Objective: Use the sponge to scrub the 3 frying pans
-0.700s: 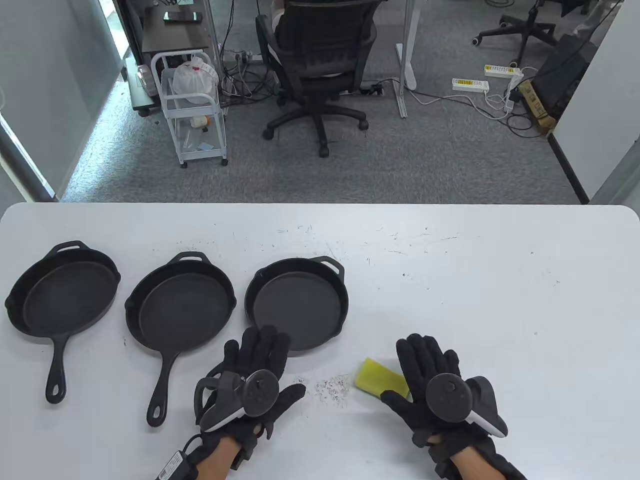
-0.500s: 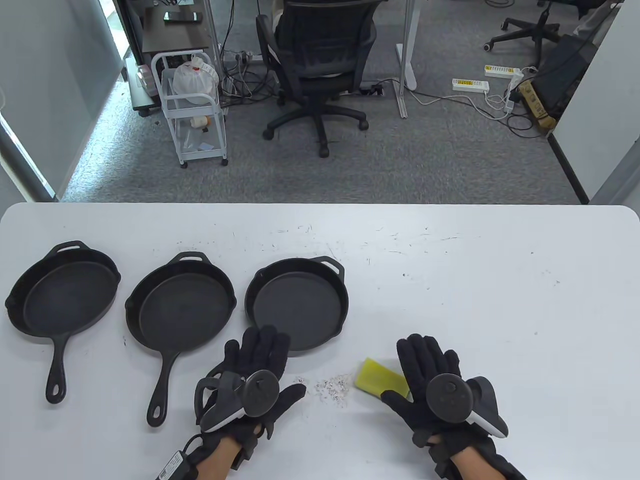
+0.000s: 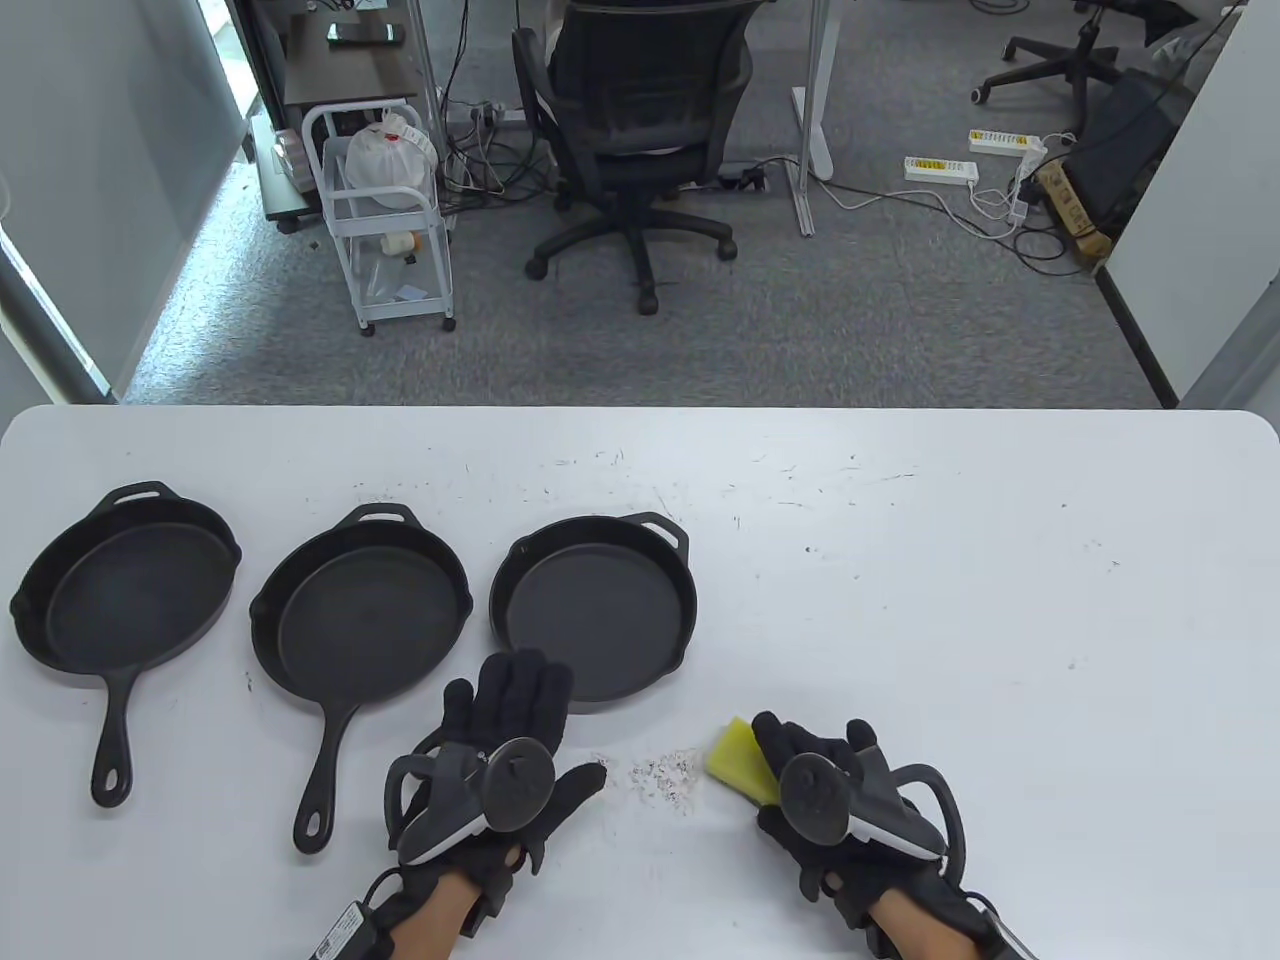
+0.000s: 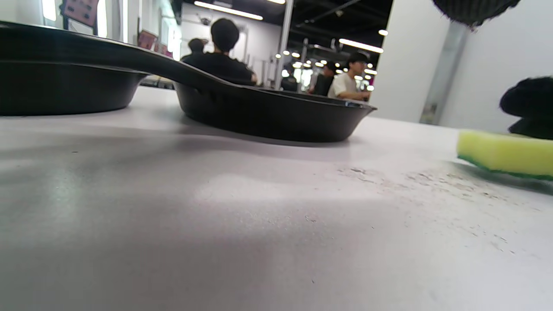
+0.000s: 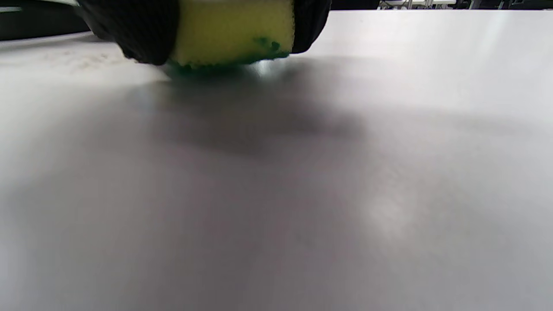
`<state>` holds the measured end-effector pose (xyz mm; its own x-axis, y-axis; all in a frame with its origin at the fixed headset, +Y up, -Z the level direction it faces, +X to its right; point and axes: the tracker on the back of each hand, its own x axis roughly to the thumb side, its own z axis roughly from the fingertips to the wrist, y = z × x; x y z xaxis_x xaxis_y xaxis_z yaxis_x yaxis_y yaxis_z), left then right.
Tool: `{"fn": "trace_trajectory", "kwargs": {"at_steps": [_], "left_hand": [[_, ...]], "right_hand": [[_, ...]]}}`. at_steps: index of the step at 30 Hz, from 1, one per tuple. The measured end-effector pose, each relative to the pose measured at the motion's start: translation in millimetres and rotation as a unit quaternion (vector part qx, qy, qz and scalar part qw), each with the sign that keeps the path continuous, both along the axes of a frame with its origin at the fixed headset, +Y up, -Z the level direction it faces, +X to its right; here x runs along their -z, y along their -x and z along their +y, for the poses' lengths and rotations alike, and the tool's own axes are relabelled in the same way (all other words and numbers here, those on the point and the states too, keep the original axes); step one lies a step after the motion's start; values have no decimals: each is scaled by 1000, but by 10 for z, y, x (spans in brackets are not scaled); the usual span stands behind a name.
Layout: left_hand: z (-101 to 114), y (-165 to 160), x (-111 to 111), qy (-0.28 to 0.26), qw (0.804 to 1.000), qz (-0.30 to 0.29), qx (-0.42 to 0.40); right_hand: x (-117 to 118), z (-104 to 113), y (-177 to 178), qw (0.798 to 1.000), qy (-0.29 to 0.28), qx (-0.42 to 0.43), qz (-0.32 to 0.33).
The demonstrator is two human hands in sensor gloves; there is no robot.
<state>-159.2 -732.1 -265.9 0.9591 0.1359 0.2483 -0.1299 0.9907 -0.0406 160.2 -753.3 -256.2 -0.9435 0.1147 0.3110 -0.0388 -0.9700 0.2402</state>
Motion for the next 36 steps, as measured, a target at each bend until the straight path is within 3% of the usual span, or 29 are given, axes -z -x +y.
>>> {"fn": "trace_trajectory", "kwargs": {"at_steps": [3, 8, 12, 16, 20, 25, 30, 36], "left_hand": [[22, 83, 23, -30, 998, 57, 15], [-69, 254, 145, 15, 993, 116, 27], [-161, 298, 251, 32, 985, 158, 66], [-188, 311, 306, 26, 981, 187, 50], [-109, 285, 303, 2, 980, 196, 12], [165, 209, 403, -56, 977, 207, 6], [417, 96, 528, -73, 977, 202, -17], [466, -146, 311, -95, 984, 148, 1]], "right_hand": [[-63, 133, -75, 998, -41, 37, -8], [-149, 276, -226, 992, -98, 78, -31], [-154, 303, -245, 989, -111, 85, -38], [-163, 294, -235, 990, -109, 82, -32], [-162, 288, -228, 990, -107, 82, -29], [-163, 284, -231, 990, -108, 84, -27], [-159, 291, -258, 990, -109, 89, -33], [-222, 391, -301, 981, -150, 116, -41]]}}
